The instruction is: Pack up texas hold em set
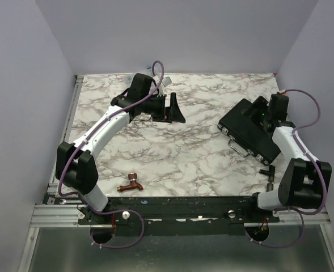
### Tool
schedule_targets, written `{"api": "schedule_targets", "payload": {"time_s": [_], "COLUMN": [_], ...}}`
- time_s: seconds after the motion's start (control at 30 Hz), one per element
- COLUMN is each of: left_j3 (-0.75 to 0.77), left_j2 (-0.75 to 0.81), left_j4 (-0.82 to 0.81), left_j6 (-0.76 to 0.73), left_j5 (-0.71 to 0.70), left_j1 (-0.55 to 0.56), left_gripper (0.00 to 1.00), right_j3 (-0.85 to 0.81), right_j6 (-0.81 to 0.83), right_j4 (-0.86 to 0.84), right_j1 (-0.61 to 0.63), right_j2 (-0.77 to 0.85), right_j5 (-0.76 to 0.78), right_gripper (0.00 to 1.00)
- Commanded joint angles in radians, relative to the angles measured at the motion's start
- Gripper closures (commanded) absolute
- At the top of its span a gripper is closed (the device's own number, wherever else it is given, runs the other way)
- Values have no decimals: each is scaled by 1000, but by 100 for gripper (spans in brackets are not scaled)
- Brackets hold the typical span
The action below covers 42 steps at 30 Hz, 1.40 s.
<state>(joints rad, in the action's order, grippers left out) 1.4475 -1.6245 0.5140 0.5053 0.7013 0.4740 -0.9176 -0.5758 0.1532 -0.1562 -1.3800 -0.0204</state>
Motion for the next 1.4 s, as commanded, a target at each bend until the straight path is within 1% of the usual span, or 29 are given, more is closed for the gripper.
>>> {"api": "schedule_targets", "payload": {"time_s": [0.0, 0.07, 0.2, 0.4, 0.47, 0.53, 0.6, 0.7, 0.77, 0.83, 0.93, 1.0, 1.07, 1.1, 1.13, 1.27, 1.37], "left_j3": [26, 27, 28, 31, 33, 35, 37, 37, 39, 39, 39, 40, 40, 40, 40, 40, 40], "left_j2": [14, 15, 13, 10, 7, 5, 3, 3, 0, -4, -10, -13, -16, -16, -18, -21, -20], "left_j4": [-9, -7, -5, 0, 2, 5, 8, 9, 10, 11, 11, 11, 11, 12, 12, 11, 11], "left_j6": [-3, -5, -7, -12, -14, -17, -17, -21, -21, -21, -21, -21, -20, -19, -20, -21, -21], "left_j5": [26, 27, 26, 23, 23, 22, 22, 22, 23, 25, 27, 28, 29, 29, 29, 28, 30], "left_j1": [11, 13, 17, 24, 26, 26, 26, 26, 26, 26, 26, 26, 26, 26, 26, 26, 26], "left_gripper": [11, 11, 11, 11, 11, 11, 11, 11, 11, 11, 11, 11, 11, 11, 11, 11, 11], "right_j3": [-32, -29, -34, -25, -26, -27, -27, -34, -56, -76, -80, -70, -70, -74, -75, -51, -4], "right_j6": [100, 133, 150, 139, 137, 135, 151, 205, 237, 253, 254, 250, 245, 240, 233, 194, 158], "right_j4": [115, 113, 98, 44, 39, 56, 92, 150, 211, 264, 296, 289, 287, 289, 289, 273, 241], "right_j1": [57, 81, 88, 98, 99, 102, 118, 176, 230, 278, 305, 305, 305, 305, 305, 305, 305], "right_j2": [-62, -73, -132, -189, -211, -235, -257, -276, -292, -308, -319, -312, -309, -308, -306, -270, -228], "right_j5": [-311, -324, -425, -427, -425, -402, -365, -259, -154, -43, 2, 3, -9, -22, -36, -59, -60], "right_gripper": [22, 24, 40, 53, 56, 58, 57, 51, 50, 51, 54, 59, 71, 75, 77, 78, 86]}}
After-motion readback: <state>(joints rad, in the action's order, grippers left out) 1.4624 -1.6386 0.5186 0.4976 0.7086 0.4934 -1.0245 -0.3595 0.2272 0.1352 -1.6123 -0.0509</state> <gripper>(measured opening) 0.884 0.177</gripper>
